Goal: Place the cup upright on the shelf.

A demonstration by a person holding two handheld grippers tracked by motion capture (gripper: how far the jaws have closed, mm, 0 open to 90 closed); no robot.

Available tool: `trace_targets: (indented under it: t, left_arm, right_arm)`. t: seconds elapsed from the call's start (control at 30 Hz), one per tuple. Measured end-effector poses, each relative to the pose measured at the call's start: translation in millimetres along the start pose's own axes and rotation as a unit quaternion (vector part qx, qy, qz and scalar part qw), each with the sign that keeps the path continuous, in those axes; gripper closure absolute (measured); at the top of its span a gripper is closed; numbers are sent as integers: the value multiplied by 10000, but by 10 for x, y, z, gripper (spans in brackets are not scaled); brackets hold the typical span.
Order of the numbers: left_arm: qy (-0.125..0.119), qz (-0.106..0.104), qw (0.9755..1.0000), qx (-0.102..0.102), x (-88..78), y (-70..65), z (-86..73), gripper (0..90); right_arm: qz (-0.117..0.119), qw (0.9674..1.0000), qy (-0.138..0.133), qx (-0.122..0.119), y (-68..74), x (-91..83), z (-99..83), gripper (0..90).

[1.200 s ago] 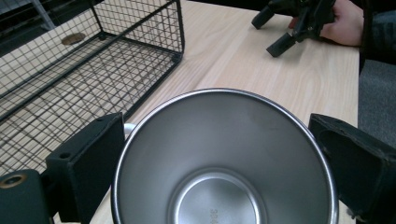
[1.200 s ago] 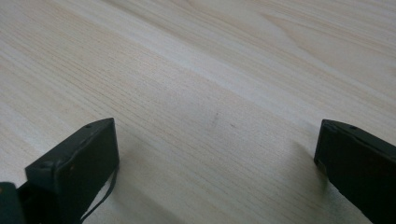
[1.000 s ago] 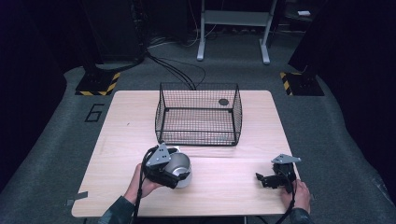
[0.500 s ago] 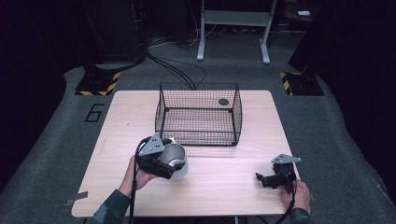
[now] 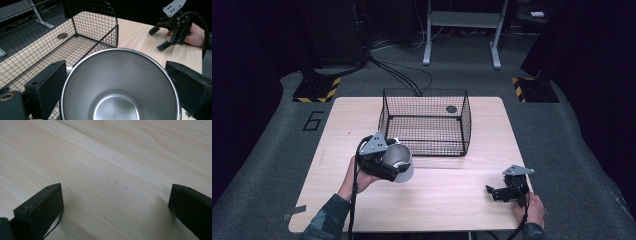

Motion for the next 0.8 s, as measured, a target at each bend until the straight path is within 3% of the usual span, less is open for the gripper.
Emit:
trace_targets:
  t: [0.17, 0.5, 0.8]
  left_arm:
    - [-84, -34, 9999, -75, -25, 60, 71, 67]
    - [-127, 0, 9999, 12, -31, 172, 254, 67]
    - [-145, -49, 9999, -37, -19, 283, 400, 67]
  right_arm:
    - [-1, 10000, 2, 1, 0, 0, 0, 0]
    - [2, 10000, 2, -1, 0, 0, 0, 0]
    - [8, 10000, 29, -14, -2, -1, 1, 0]
Point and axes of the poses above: each handheld gripper's, and its own axes: x roughly forward along the jaws, z roughly out of its top, y roughly to its left, the point moved 2 cm from there along x, roughly forward along the jaws, and after that the axes turned 2 degrees about x, right-handed, at the moved point
